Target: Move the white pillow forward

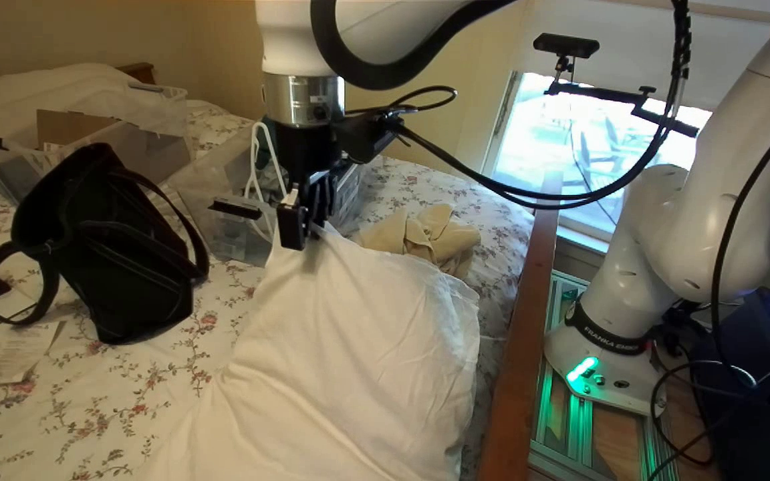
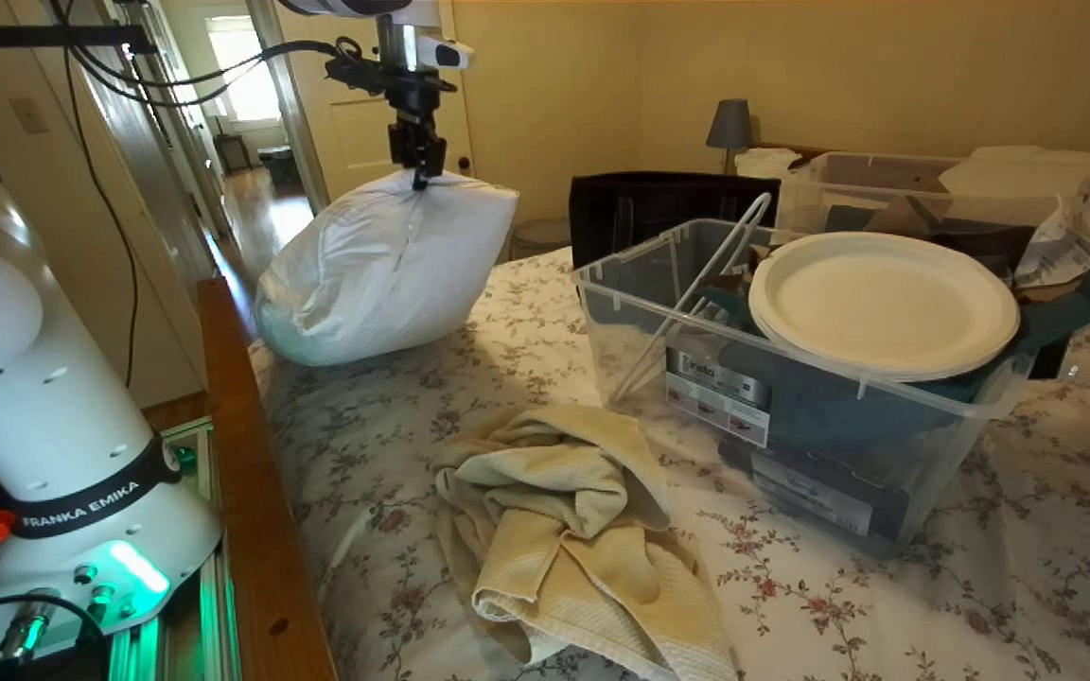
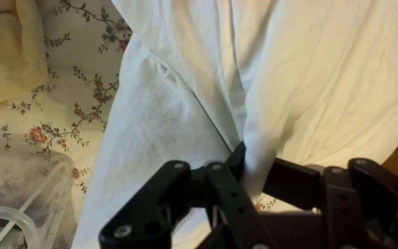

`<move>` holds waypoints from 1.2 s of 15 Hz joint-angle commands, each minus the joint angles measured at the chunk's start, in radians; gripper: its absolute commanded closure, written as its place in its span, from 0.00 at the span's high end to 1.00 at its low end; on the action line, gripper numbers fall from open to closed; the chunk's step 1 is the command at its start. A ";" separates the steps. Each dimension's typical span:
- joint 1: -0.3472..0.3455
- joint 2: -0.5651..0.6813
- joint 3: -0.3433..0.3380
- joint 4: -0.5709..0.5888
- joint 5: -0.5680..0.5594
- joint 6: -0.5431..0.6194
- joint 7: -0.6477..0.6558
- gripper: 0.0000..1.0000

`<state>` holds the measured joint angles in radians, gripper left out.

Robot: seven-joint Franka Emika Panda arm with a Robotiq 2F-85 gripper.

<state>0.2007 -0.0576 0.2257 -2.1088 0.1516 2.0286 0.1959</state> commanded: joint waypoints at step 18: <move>0.058 0.103 0.062 0.466 -0.377 -0.217 -0.075 0.03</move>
<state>0.2311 -0.0267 0.2680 -1.8409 -0.1416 1.8869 0.1722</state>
